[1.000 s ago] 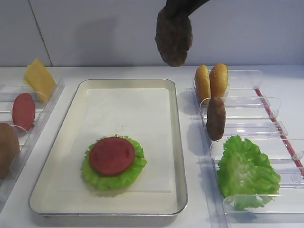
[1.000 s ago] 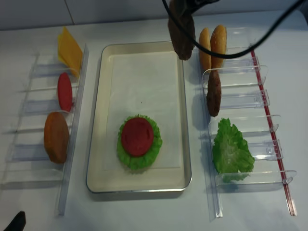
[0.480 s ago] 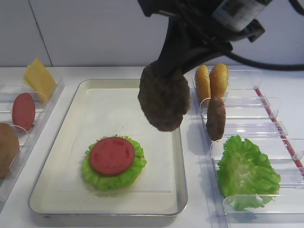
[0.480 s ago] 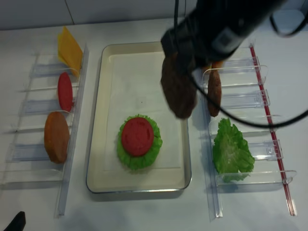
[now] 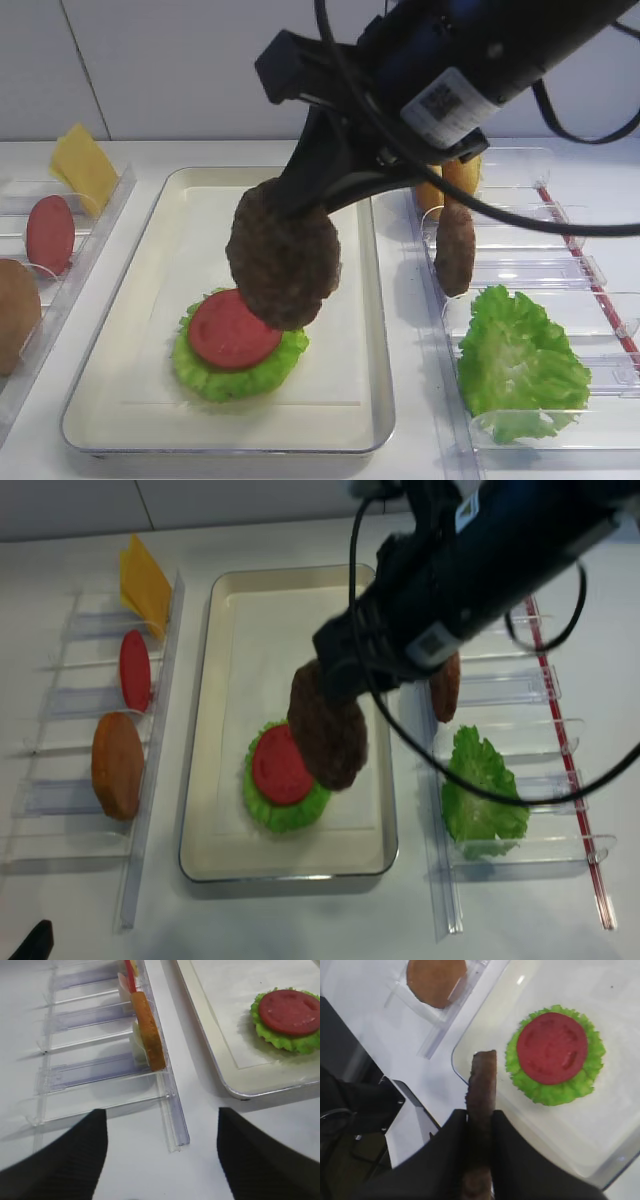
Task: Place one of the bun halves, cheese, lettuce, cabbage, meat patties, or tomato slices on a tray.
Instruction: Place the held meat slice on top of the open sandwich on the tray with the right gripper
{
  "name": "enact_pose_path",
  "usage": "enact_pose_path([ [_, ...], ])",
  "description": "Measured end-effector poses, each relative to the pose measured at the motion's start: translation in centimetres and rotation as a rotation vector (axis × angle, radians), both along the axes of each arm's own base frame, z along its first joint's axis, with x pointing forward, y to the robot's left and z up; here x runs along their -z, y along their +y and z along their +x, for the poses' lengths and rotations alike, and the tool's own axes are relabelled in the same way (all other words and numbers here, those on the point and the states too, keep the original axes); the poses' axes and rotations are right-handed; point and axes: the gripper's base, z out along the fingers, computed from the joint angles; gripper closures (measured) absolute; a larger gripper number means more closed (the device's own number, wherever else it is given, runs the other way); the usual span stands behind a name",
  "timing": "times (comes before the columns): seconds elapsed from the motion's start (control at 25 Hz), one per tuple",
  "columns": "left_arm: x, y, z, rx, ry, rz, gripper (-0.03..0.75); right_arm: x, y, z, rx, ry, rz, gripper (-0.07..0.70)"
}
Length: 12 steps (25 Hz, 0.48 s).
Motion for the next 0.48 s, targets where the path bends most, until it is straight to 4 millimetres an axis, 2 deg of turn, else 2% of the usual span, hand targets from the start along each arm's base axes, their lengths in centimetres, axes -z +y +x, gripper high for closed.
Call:
enact_pose_path([
  [0.2,0.0,0.0,0.0,0.000,0.000,0.000,0.259,1.5,-0.1,-0.1,-0.009,0.058,0.112,0.497],
  [0.48,0.0,0.0,0.0,0.000,0.000,0.000,0.259,2.0,-2.7,1.2,-0.036,0.061,0.389,0.498],
])
